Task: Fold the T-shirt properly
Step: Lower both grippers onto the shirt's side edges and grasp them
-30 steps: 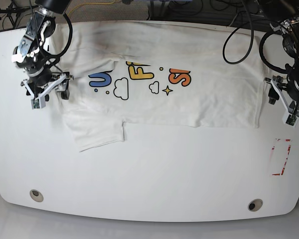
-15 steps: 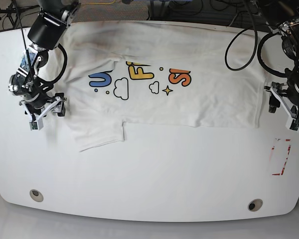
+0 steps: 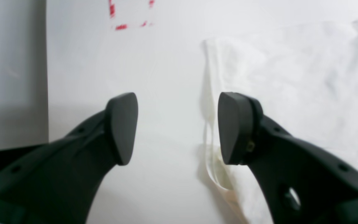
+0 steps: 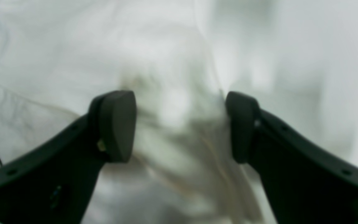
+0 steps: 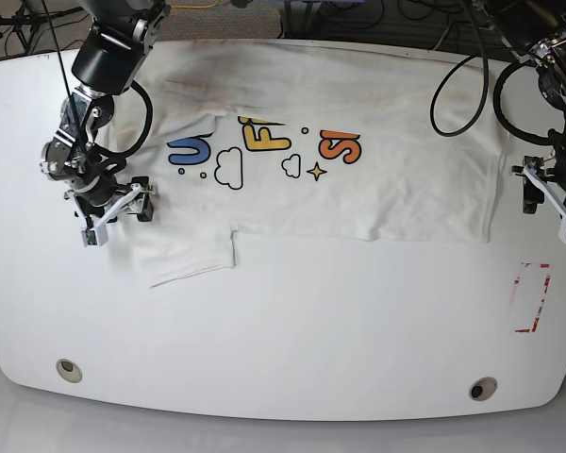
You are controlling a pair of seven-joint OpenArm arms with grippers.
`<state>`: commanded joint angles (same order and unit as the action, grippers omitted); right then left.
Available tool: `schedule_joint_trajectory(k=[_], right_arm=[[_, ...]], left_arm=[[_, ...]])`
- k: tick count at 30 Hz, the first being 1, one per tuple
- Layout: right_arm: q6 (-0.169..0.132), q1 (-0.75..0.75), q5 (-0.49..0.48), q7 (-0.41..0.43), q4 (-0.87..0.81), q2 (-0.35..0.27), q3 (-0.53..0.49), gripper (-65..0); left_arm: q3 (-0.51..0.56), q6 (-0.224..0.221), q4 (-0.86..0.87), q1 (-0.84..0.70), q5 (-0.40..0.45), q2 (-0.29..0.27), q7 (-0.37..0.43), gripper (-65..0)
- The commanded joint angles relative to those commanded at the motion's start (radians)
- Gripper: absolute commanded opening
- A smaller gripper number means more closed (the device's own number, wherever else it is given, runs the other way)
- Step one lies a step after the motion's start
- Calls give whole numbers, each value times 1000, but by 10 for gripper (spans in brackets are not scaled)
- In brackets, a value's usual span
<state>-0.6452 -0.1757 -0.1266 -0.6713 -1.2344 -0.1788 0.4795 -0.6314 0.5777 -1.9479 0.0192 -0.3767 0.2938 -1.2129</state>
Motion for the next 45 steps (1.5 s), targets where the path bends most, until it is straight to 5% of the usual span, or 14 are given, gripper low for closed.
schedule_joint_trajectory(k=[6,9,15,21,27,35,45], right_arm=[[2,2,0,15,8,12,-5,-263],[2,3,0,17,8,12,-5,-374],[2,3,2,17,8,11,-8,-620],[2,3,28,15,8,11,-9,-625],[0,3,49,17,8,14,-9,-626],[0,3,48,17,6,14,-9,-626],[0,-3,48,17,5,14,-9,-626]], left_arm=[[-2,-3,71,3,0,0,2,-268],[-2,-26,138,14,0,5,20,-267],[5,-95,327,31,0,8,178,-232],[58,-129,470,81,0,21,269,-147],[120,-181,617,152,-2,48,298,-136],[166,-180,801,238,-2,48,345,-136],[278,-178,822,247,-9,32,344,-136]])
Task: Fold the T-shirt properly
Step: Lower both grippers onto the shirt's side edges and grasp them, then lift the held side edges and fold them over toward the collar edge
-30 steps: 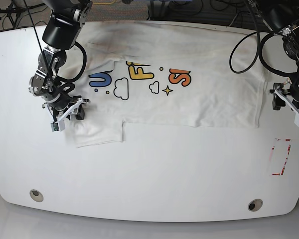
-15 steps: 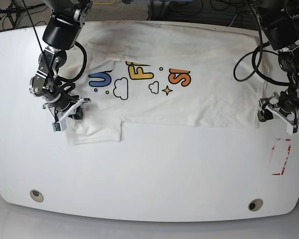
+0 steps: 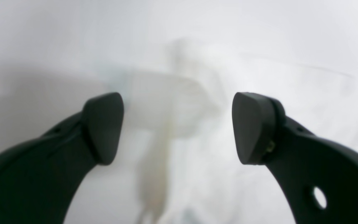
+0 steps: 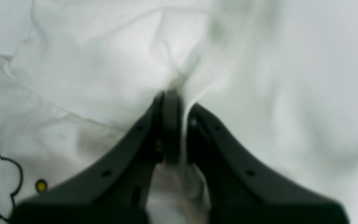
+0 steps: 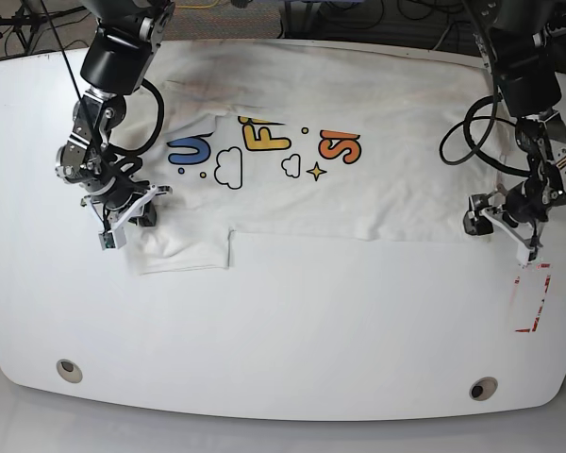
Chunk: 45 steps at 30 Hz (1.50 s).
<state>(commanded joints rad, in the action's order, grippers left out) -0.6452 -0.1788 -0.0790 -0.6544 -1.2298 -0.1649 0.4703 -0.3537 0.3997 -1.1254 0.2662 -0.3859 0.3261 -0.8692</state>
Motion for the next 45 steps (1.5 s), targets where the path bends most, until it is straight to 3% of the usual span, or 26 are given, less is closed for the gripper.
schedule_joint_trajectory(k=[5,11,19,27,34,40,45], right_arm=[[0,0,0,0,0,0,0,-626],[0,0,2,2,0,0,0,-626],[0,2,2,3,0,0,0,-626],[0,0,2,3,0,0,0,-626],[0,2,2,-6,-37,0,0,-633],[0,3,2,-72,-147,0,-2,-650],[0,2,2,-110,-230,0,-2,-650]], left_arm=[[14,0,-3,-3,0,-32,-8,-138],[14,0,-3,0,0,-34,-28,-161],[14,0,0,2,0,-48,-28,-425],[14,2,-2,0,0,-52,-28,-626],[9,60,-64,-6,0,-52,-28,-650],[11,68,-199,-21,2,-52,-32,-650],[9,69,-262,-21,2,-54,-83,-650]])
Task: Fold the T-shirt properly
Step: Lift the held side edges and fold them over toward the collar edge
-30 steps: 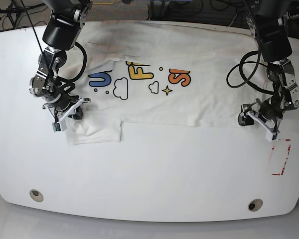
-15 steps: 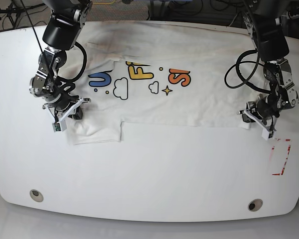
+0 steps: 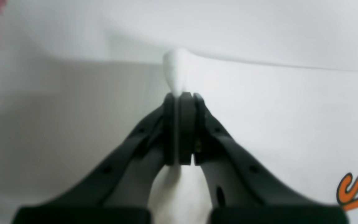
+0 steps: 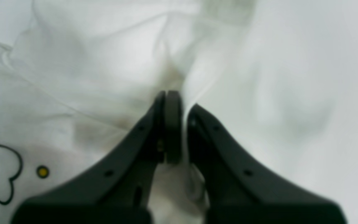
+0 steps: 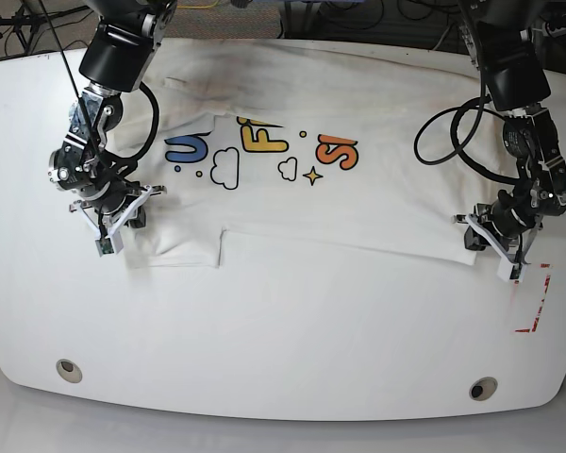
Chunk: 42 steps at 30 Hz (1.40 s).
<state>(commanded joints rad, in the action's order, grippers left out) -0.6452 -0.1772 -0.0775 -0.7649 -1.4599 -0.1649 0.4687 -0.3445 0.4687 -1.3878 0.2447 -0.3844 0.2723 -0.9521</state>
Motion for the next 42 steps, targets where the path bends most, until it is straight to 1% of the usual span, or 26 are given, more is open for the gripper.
schedule_joint_trajectory(k=[1,8,13,16,17,18,19,23,25,28,31,32,36,40,42], right_arm=[[0,0,0,-12,-26,0,0,-650],[-5,18,0,-91,-132,-2,2,-650],[-6,75,0,-112,-235,-2,2,-650],[-6,126,0,-112,-299,0,2,-650],[-6,150,0,-112,-330,0,2,-650],[-5,160,0,-112,-341,2,2,-650],[-5,186,-3,-112,-368,3,2,-650],[-5,264,-9,-112,-431,5,2,-650],[-6,301,-9,-112,-453,18,3,-650],[-8,359,-9,-112,-494,40,8,-650],[-8,425,-9,-112,-535,44,8,-650],[-8,437,-9,-112,-542,46,8,-650],[-9,497,-9,-112,-557,83,8,-650],[-9,535,-9,-112,-559,91,8,-650],[-9,551,-9,-110,-559,94,8,-650]], left_arm=[[-2,0,-15,0,-2,-2,-17,-650],[-3,2,-95,-8,-2,-2,-55,-650],[-5,9,-173,-40,-3,-2,-91,-650],[-5,48,-226,-72,-3,-2,-98,-650],[-5,69,-247,-86,-3,2,-104,-650],[-5,77,-255,-92,-3,2,-106,-650],[-5,95,-278,-104,-2,2,-117,-650],[-5,129,-331,-147,0,3,-157,-650],[-8,149,-358,-170,0,3,-173,-650],[-41,189,-391,-215,0,3,-187,-650],[-77,229,-405,-252,5,3,-190,-650],[-83,229,-405,-259,5,3,-190,-649],[-104,229,-405,-304,5,14,-190,-649],[-112,229,-407,-345,2,41,-190,-649],[-114,229,-407,-362,3,43,-190,-649]])
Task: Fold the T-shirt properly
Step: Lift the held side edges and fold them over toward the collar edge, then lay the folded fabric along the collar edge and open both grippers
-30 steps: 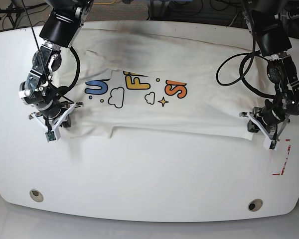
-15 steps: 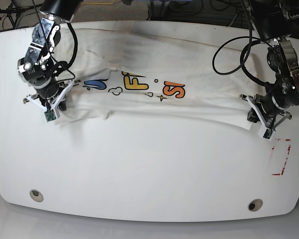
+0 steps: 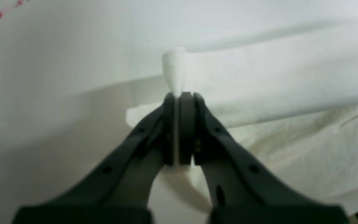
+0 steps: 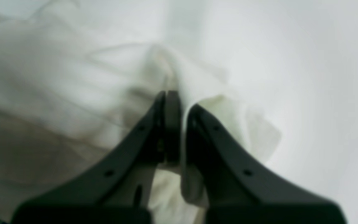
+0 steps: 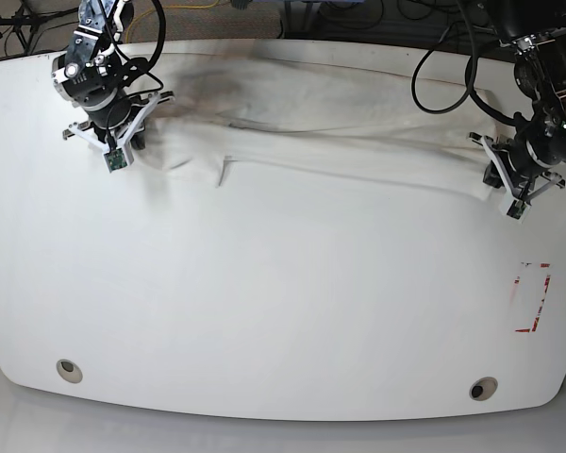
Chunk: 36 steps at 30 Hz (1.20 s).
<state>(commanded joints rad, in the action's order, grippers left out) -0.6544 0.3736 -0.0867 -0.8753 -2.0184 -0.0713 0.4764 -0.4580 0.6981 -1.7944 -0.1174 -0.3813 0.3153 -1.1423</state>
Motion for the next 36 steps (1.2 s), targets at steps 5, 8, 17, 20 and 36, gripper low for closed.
schedule_joint_trajectory(k=[5,8,17,20,36], right_arm=[[0,29,0,2,0,8,2,-650],[0,40,0,2,0,25,2,-650],[2,91,0,2,3,40,0,-531],[3,100,2,5,2,64,2,-406],[0,63,-138,77,-14,101,41,-265]], left_arm=[[-38,0,0,-49,2,12,0,-647],[-44,0,2,-66,3,14,0,-646],[-32,0,5,-115,5,15,0,-626],[-26,0,3,-135,5,17,0,-537],[-31,0,-144,-69,-6,21,-149,-243]])
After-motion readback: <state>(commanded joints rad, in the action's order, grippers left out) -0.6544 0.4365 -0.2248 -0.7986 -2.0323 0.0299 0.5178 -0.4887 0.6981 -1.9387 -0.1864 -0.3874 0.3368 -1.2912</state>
